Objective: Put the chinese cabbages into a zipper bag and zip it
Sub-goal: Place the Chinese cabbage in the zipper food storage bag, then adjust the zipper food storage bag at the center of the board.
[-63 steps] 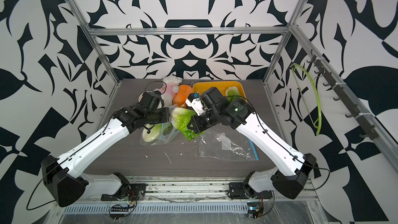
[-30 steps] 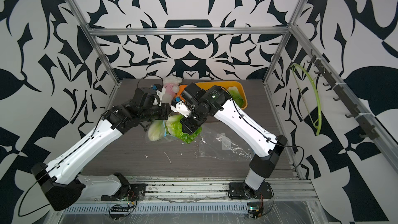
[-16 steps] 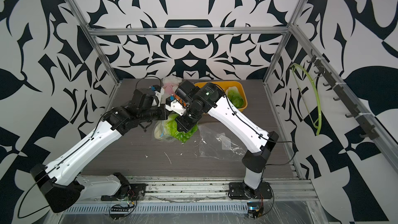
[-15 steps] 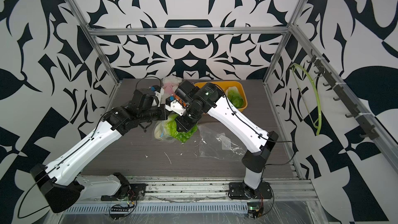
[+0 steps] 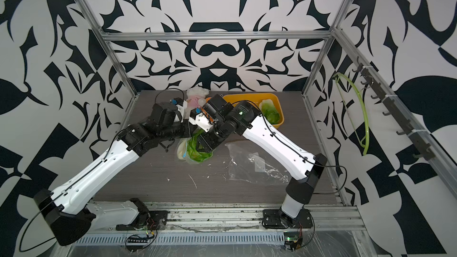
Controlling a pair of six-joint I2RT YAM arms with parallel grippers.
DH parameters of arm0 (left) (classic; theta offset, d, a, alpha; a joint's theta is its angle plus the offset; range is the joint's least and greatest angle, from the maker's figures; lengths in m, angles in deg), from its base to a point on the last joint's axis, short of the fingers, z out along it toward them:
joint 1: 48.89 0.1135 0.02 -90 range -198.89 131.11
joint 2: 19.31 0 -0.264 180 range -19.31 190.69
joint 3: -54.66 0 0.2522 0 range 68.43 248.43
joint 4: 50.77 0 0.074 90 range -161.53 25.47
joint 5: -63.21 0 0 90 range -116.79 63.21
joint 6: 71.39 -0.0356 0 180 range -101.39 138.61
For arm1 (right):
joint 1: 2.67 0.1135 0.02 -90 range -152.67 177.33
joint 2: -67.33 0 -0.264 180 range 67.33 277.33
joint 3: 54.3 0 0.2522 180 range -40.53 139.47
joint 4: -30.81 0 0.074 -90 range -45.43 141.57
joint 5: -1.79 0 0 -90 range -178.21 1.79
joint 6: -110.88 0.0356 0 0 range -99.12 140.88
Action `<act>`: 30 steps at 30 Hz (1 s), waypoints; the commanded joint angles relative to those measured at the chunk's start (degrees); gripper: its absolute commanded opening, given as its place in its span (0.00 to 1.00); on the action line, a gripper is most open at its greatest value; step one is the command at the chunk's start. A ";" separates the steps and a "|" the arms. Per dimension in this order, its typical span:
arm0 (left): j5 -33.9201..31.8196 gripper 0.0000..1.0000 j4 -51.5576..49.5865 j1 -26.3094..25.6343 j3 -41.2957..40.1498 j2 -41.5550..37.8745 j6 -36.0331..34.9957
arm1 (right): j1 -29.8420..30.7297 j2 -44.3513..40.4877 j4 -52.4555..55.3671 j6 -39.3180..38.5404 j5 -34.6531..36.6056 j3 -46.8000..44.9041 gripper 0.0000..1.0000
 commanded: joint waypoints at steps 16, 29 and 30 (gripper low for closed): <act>-5.80 0.00 4.42 -0.59 -1.48 -3.47 5.11 | -7.76 -24.29 -13.76 21.31 20.08 -33.01 0.41; -4.75 0.00 6.74 -0.58 -3.00 -4.09 7.27 | -7.00 -23.24 -39.84 34.16 5.66 -46.87 0.35; -4.84 0.00 6.76 -0.58 -2.92 -4.10 7.27 | -7.05 -23.76 -41.33 35.18 5.56 -47.46 0.34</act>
